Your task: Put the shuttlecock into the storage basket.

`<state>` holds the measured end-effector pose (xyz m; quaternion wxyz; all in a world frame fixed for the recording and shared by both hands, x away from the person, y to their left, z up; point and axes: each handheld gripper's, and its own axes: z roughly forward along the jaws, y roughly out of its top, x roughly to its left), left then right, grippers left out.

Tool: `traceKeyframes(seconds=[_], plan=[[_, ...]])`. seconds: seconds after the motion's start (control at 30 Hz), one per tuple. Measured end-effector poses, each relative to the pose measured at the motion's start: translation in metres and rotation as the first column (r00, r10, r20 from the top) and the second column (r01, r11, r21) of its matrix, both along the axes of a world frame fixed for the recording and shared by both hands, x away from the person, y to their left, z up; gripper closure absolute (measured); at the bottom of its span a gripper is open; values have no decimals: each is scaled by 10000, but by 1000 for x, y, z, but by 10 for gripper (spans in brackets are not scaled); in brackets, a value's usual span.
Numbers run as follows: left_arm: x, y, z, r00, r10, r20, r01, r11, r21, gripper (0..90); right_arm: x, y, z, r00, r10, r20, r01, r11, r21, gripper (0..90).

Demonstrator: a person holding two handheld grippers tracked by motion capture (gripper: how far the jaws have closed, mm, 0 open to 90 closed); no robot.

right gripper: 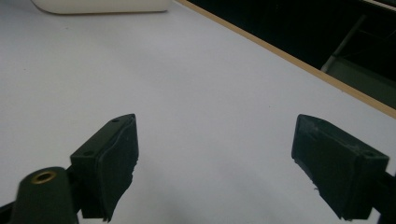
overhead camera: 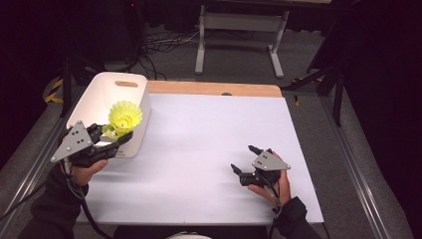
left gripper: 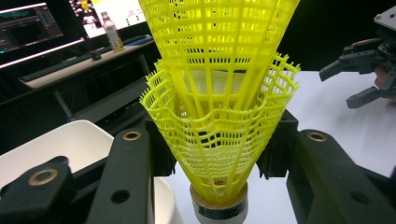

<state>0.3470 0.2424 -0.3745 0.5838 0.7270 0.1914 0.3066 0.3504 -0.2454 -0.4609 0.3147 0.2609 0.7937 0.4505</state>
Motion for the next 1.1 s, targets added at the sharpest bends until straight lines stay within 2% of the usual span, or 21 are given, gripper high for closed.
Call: traceKeyframes(seconds=[0.2,0.57,0.63,0.97,1.1], plan=[[3,9,6,9997,222,70,-222,9998,17,571,0,-1,0,10000,-27,2,27,10000,10,160],[15,21,17,9988,475,-154,-474,9988,73,570,1,-1,0,10000,-34,18,34,10000,9,160],[18,22,18,9983,562,-174,-558,9982,216,569,1,-2,0,10000,-49,-3,49,10000,15,160],[40,26,29,9967,565,-585,-535,9973,504,570,3,-2,-2,9999,46,-142,-45,10000,50,160],[52,30,33,9954,585,-759,-552,9975,449,572,4,-2,-3,9997,86,-238,-85,10000,35,160]])
